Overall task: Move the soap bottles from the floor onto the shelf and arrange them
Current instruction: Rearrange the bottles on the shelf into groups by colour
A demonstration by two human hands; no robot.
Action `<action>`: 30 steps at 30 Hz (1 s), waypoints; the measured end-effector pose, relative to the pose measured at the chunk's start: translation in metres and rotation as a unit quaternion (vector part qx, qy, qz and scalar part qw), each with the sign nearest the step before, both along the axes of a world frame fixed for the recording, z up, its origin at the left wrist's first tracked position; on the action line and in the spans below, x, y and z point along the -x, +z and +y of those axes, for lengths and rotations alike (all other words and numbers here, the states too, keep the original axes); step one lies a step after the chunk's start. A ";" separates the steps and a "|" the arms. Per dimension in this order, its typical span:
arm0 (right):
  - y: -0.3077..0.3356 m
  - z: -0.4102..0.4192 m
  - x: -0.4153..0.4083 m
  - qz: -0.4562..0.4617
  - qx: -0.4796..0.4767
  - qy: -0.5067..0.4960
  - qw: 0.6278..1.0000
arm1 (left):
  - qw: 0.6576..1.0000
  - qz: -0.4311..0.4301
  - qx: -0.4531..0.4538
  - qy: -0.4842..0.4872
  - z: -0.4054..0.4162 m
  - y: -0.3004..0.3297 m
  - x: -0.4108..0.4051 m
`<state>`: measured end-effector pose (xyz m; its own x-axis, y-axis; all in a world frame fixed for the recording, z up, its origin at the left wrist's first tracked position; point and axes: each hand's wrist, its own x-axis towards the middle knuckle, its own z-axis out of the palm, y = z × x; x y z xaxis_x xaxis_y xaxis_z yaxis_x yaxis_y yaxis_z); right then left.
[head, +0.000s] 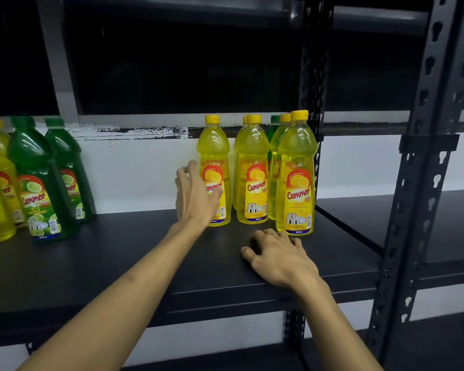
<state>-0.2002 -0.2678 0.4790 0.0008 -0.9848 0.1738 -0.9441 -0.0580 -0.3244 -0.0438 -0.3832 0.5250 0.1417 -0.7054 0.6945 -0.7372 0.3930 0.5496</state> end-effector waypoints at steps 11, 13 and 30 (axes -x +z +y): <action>-0.001 0.005 0.001 -0.016 0.032 -0.004 0.999 | 0.942 -0.063 -0.203 -0.259 0.023 0.025 0.125; -0.001 0.005 0.003 -0.019 0.040 -0.004 0.999 | 0.940 -0.047 -0.205 -0.269 0.020 0.024 0.130; -0.003 -0.002 0.012 -0.168 0.112 -0.084 0.976 | 0.944 0.001 -0.186 -0.271 0.027 0.012 -0.018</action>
<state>-0.2126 -0.2699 0.4763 -0.2507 -0.9035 0.3476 -0.7894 -0.0170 -0.6136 -0.0256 -0.3559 0.5373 -0.3099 -0.8694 0.3849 -0.4820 0.4926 0.7246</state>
